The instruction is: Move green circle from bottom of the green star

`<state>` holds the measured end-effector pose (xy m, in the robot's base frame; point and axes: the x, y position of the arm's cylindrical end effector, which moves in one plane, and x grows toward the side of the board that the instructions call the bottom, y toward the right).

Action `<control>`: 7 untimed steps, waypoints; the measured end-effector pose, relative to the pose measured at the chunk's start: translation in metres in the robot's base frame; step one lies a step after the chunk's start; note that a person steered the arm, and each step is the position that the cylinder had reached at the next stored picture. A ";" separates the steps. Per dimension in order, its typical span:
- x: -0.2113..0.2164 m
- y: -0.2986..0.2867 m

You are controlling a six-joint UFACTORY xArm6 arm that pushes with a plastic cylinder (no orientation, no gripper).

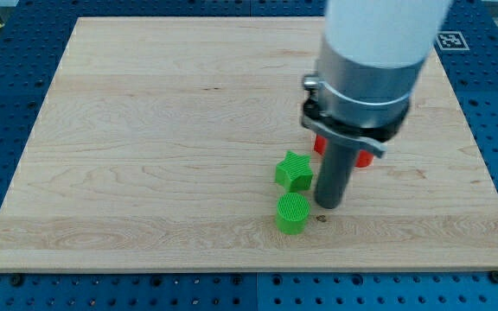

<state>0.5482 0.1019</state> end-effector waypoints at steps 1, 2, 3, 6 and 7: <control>0.027 0.008; 0.031 -0.024; 0.031 -0.040; 0.019 -0.072; 0.001 -0.073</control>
<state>0.5492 0.0287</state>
